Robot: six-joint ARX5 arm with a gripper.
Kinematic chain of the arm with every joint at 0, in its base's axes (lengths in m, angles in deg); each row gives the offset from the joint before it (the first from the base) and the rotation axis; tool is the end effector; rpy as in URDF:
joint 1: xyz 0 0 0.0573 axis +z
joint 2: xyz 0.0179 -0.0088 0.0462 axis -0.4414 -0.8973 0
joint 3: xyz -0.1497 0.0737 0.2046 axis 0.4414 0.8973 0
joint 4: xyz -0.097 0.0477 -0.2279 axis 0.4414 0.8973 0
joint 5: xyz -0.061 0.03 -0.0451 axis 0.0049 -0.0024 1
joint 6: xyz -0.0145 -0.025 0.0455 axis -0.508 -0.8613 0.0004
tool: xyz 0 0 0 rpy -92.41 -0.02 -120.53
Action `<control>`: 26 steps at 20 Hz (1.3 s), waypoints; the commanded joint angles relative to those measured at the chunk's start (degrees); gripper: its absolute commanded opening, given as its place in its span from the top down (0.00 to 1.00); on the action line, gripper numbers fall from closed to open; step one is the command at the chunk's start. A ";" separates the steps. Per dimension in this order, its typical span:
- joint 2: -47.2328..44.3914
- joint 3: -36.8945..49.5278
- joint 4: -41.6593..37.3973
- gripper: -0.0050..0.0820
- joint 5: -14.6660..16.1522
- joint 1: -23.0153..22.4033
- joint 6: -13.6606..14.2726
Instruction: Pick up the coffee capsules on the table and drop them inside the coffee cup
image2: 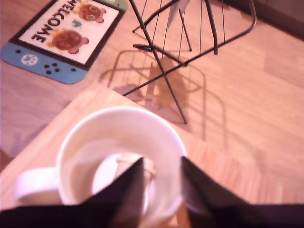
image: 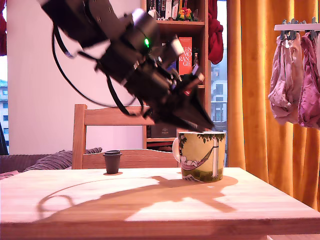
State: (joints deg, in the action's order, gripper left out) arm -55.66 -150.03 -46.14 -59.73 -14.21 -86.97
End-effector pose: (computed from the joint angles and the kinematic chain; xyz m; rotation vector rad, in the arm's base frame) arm 0.2982 -0.2703 0.2062 0.1062 0.7188 -1.1147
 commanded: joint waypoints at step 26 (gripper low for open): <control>30.49 31.82 -9.33 0.97 -7.02 13.49 2.03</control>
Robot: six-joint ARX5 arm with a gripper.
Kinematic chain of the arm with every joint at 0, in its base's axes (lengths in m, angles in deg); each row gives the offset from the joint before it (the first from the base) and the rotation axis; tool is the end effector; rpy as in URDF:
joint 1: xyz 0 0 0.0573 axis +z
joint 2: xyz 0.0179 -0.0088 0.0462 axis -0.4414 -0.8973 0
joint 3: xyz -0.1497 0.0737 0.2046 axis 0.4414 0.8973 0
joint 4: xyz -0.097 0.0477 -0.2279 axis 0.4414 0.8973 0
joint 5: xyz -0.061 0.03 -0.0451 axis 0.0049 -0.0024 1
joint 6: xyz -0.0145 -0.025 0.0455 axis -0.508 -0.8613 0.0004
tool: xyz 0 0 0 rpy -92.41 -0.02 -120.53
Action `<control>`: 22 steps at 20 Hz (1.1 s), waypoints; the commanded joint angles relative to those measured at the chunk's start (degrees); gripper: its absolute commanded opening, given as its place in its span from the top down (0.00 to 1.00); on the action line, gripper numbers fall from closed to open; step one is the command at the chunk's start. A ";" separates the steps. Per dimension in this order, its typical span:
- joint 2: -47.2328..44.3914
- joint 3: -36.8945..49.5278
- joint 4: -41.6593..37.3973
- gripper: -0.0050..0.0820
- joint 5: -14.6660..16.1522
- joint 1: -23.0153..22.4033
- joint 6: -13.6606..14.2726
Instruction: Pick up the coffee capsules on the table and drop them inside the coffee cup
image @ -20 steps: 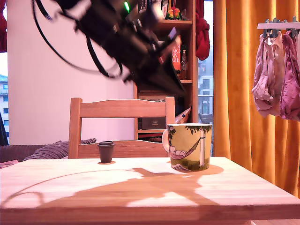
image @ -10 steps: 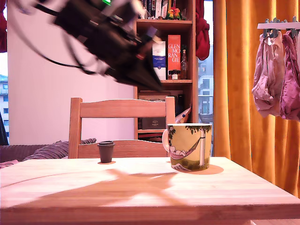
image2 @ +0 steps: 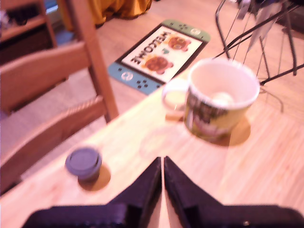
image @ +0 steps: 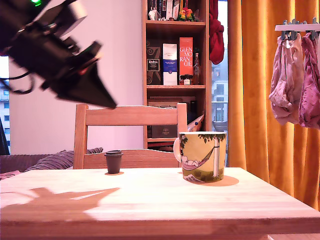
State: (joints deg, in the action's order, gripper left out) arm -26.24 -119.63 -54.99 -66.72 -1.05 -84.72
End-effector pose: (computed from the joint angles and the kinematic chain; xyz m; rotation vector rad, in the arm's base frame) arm 0.2405 -0.1343 0.2160 0.0925 0.5490 -0.8004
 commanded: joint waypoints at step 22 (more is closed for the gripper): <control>2.80 12.22 -2.97 0.97 -10.86 5.53 -0.20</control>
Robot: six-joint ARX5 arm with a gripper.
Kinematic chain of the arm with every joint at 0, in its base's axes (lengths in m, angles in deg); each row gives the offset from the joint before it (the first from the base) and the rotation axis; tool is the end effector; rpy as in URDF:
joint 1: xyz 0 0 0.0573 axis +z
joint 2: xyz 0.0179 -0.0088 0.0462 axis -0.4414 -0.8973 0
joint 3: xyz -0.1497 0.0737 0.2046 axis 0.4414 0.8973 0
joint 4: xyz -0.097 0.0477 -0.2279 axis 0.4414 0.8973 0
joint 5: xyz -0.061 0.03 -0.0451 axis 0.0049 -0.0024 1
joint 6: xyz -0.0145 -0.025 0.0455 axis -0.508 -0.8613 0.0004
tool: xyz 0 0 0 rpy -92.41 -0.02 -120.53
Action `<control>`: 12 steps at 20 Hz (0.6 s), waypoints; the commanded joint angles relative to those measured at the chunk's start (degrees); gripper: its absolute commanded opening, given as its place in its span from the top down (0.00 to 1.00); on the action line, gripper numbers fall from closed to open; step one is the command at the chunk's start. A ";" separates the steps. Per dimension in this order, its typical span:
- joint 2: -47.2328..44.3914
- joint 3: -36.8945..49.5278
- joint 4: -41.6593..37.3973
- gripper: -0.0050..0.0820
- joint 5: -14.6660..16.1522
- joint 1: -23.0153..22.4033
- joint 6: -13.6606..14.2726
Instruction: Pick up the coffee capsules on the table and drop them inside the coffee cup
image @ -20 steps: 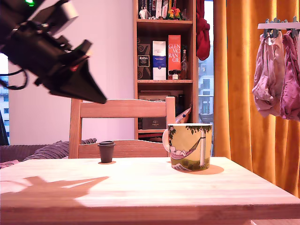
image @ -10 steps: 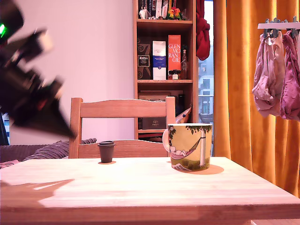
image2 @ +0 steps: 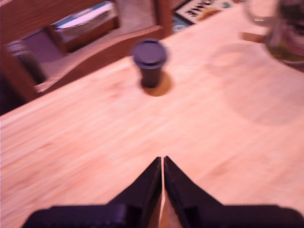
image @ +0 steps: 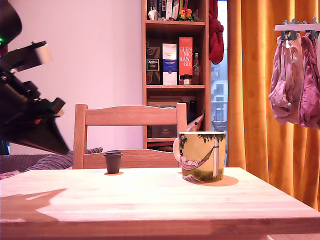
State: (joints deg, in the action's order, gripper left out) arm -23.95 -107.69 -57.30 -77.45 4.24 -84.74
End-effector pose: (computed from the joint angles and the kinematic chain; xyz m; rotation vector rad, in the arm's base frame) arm 0.2209 -0.0934 0.1649 0.1347 0.6742 -0.5245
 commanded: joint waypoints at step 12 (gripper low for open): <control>0.48 0.28 -3.43 0.29 5.66 0.96 0.39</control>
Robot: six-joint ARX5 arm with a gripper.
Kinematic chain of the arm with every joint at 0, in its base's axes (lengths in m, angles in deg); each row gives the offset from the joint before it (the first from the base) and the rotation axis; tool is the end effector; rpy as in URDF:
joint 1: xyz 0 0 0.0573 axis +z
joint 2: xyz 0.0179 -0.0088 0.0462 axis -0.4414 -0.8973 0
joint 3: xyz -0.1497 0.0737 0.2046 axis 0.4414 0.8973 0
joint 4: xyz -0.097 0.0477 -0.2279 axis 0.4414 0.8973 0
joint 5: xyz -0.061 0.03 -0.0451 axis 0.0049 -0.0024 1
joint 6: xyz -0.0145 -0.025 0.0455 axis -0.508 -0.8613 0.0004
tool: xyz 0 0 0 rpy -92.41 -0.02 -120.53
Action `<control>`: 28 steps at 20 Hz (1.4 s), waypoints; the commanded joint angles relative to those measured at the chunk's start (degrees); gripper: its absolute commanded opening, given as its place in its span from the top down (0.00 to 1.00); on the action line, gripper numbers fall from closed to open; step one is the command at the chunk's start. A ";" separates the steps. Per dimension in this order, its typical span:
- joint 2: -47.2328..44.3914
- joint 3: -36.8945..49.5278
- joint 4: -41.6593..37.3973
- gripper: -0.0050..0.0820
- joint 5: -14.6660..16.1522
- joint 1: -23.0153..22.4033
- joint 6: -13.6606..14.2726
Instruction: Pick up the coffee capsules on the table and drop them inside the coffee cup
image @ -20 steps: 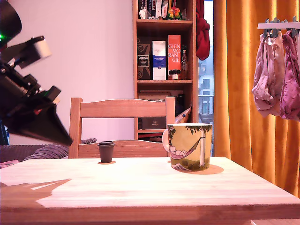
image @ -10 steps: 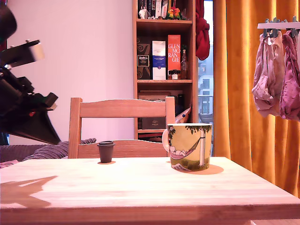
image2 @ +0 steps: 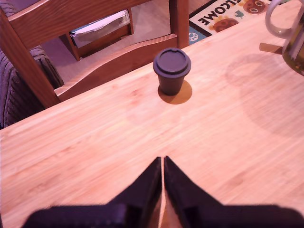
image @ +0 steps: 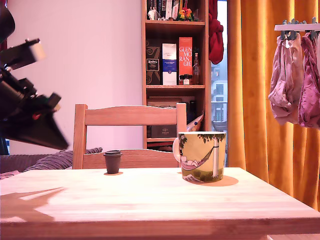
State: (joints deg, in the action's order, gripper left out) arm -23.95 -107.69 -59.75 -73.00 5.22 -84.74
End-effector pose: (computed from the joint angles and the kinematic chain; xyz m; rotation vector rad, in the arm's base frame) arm 0.2238 -0.0925 0.1684 0.0990 0.6343 -0.5843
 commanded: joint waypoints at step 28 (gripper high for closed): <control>-26.97 0.20 -39.58 0.27 8.07 -0.02 4.35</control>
State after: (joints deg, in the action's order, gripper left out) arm -49.89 -107.69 -97.56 -64.91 5.24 -80.81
